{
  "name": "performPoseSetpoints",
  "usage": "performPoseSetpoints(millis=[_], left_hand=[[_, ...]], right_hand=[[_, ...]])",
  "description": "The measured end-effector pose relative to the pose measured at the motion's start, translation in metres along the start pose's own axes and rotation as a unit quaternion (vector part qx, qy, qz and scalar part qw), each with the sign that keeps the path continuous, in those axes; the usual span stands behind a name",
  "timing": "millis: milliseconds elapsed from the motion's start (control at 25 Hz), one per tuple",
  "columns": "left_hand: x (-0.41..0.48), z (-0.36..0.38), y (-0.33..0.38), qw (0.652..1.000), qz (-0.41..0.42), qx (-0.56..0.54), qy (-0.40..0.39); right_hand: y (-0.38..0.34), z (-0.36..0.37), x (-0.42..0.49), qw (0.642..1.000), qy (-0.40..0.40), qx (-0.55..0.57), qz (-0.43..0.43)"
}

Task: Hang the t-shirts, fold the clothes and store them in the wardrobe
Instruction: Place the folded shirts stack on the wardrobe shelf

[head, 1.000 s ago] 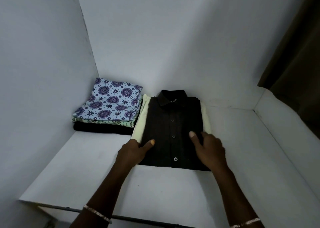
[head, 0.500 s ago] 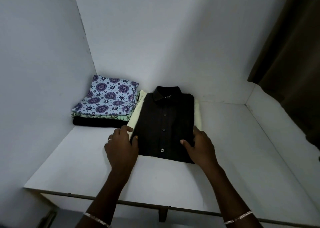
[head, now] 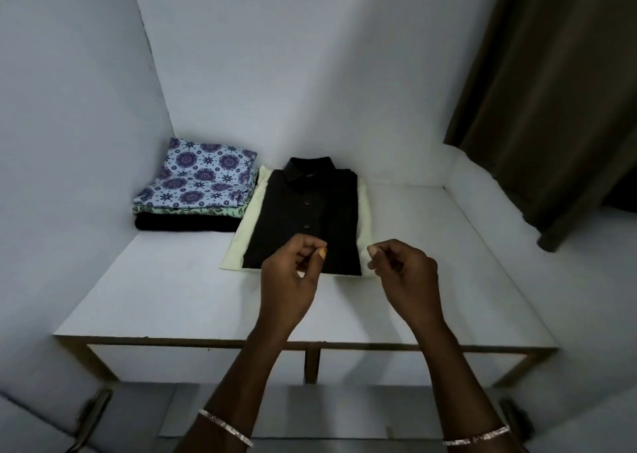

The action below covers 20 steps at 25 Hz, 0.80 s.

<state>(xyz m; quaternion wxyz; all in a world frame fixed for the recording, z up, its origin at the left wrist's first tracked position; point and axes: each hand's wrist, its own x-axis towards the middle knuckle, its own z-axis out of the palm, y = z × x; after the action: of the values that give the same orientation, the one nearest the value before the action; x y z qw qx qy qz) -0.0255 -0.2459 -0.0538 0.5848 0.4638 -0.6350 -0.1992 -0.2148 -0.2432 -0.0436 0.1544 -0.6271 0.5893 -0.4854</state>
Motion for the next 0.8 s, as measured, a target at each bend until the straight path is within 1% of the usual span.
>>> performPoseSetpoints(millis=[120,280,600,800], left_hand=[[-0.024,-0.009,0.017,0.999,-0.014,-0.031,-0.013],[-0.06,-0.023,0.036,0.998,-0.022,-0.044,-0.045],[-0.14,-0.042,0.087,0.985,0.02,-0.076,-0.155],[-0.192,-0.03,0.123,0.961,0.009,-0.109,-0.252]], right_hand=[[-0.016,-0.016,-0.037,0.999,0.031,-0.01,0.021],[-0.036,-0.037,-0.093,0.996,0.077,-0.025,0.045],[-0.081,-0.085,-0.215,0.984,0.153,-0.038,0.08],[-0.092,-0.133,-0.292,0.963,0.23,-0.072,0.12]])
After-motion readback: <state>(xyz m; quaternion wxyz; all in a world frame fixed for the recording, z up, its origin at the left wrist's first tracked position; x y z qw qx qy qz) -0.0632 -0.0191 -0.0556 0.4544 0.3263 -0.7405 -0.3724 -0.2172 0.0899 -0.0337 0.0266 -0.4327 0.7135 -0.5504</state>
